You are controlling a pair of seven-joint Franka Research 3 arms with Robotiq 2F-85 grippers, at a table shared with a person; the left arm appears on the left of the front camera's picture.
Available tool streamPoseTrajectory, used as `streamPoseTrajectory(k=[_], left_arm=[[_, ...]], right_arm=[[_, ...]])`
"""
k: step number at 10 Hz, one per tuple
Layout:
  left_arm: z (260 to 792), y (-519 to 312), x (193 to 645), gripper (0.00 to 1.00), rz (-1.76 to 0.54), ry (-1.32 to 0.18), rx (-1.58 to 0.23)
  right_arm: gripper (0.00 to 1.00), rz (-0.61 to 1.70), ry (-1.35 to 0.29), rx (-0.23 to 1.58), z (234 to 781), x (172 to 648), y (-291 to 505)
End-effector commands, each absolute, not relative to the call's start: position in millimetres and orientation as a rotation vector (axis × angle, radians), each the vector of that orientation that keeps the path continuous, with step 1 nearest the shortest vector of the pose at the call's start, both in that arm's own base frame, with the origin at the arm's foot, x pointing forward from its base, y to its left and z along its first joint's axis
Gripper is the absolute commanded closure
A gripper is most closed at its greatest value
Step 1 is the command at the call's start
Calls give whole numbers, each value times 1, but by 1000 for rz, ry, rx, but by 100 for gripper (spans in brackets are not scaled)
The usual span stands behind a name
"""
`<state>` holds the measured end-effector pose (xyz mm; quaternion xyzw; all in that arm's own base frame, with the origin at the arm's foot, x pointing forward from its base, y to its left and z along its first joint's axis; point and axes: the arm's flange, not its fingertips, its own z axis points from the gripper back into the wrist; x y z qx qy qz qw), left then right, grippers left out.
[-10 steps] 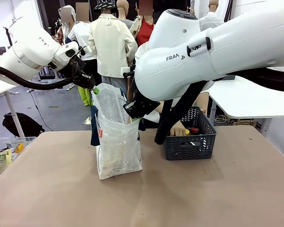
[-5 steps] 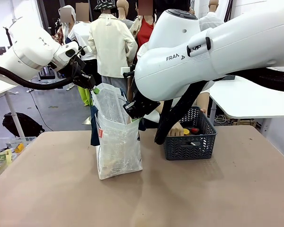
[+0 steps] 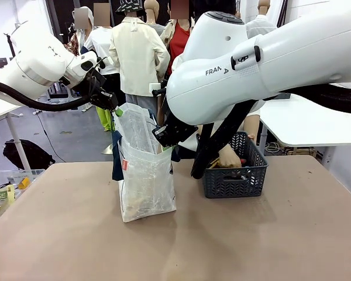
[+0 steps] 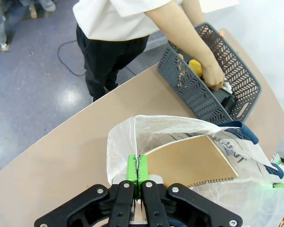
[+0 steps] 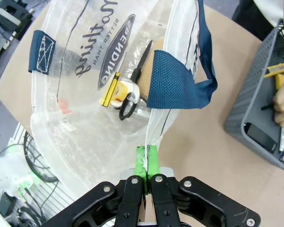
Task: Transfer purchased items from the store into the shopping bag.
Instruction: Move the Reusable shopping bag to the right side of the table.
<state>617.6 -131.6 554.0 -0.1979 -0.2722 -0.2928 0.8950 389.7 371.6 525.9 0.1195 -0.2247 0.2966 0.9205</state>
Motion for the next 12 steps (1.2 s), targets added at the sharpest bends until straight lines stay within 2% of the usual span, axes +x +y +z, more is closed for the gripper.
streamPoseTrajectory(k=[1,12], left_arm=[[555,-129,618,100,-604,-567,-411],[555,-129,618,100,-604,-567,-411]], right_arm=[[100,619,-467,241,527,390,370],[100,619,-467,241,527,390,370]])
